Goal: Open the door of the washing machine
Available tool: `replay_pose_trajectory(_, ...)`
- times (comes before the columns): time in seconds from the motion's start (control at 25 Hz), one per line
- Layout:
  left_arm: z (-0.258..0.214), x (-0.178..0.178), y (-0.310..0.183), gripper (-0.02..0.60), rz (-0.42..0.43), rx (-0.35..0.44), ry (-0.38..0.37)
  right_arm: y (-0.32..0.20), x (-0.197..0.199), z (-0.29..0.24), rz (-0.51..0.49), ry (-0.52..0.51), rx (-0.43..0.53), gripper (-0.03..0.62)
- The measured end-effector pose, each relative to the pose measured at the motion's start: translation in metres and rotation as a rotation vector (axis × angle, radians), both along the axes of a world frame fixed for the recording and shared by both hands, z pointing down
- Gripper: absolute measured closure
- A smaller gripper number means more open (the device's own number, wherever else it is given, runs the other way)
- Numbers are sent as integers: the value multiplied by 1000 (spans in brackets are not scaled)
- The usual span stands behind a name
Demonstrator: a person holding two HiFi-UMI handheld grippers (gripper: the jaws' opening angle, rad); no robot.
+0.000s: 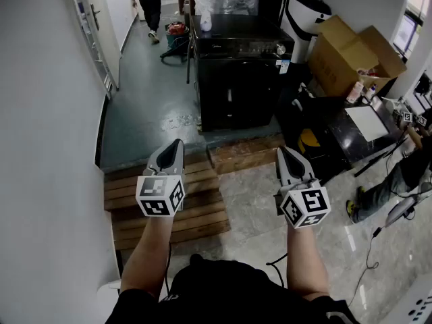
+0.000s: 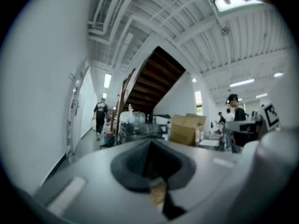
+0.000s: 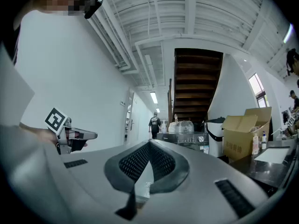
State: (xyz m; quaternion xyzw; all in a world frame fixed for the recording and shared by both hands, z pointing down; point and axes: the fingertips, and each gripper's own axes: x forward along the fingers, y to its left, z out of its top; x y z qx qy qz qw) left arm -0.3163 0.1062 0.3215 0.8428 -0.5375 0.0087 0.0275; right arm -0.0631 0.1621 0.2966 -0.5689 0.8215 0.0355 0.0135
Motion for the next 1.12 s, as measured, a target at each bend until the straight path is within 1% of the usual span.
replay_pose_trajectory(0.2, -2, 8, 7, 574, 10, 3, -4, 6, 7, 0, 9, 1, -1, 602)
replay_pose_trajectory(0.4, -1, 20, 16, 574, 17, -1, -2, 17, 17, 1, -3, -15, -5, 602)
replay_pose_trajectory(0.6, -3, 46, 26, 574, 35, 3, -2, 31, 41, -1, -2, -45, 3, 602)
replay_pose_trajectory(0.76, 1, 68, 36, 573, 40, -3, 6, 46, 59, 2, -21, -69, -6, 600)
replay_pose_trajectory(1.0, 7, 103, 57, 573, 69, -9, 14, 70, 70, 10, -48, -70, -27, 600)
replay_pose_trajectory(1.12, 8, 113, 63, 572, 81, -13, 7, 78, 71, 15, -55, -79, -41, 599)
